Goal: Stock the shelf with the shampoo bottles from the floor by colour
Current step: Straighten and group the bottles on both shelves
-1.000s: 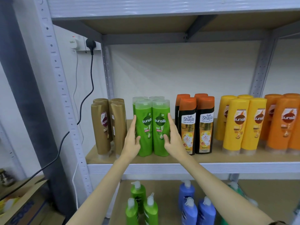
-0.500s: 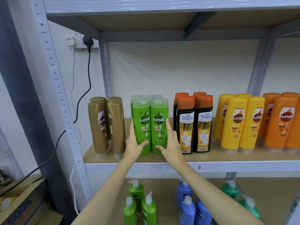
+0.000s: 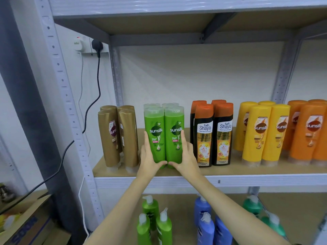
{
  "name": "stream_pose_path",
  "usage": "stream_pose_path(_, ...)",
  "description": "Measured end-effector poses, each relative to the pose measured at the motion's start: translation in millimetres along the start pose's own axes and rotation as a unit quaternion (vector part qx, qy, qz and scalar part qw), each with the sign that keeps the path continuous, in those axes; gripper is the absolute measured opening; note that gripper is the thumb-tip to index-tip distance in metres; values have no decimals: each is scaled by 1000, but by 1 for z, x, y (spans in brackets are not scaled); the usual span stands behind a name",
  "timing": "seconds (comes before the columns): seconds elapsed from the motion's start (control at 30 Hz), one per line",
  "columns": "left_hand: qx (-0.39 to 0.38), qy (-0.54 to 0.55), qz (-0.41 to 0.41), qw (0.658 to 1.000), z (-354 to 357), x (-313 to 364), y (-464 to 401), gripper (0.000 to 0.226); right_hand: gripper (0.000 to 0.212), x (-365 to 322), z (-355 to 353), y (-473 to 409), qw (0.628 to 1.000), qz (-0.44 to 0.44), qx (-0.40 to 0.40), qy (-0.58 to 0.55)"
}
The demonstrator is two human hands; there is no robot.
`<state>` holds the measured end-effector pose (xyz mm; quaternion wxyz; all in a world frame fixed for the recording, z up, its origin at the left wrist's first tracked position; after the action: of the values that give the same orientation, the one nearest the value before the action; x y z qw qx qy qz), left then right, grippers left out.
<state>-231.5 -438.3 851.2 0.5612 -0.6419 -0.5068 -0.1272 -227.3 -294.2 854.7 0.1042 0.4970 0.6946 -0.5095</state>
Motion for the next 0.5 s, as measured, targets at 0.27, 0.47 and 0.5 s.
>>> stream_pose_path(0.27,11,-20,-18,1000,-3,-4,1,131,122,2,2,1,1000,14,5,-3)
stream_pose_path(0.47,6,-20,-21,1000,-3,-4,3,128,124,1,4,1,1000,8,7,-8)
stream_pose_path(0.5,8,-23,-21,999,-3,-4,3,128,125,1,4,1,1000,7,10,-7)
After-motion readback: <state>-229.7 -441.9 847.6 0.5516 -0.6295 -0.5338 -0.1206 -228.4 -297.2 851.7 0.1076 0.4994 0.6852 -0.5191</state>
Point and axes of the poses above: each hand's wrist, its own y-axis away from the middle knuckle, its own z-axis out of the palm, x = y × z, the point moved 8 cm from there along -y, towards the middle knuckle, and after that the axes turned 8 degrees about x, right-handed, at the moved point
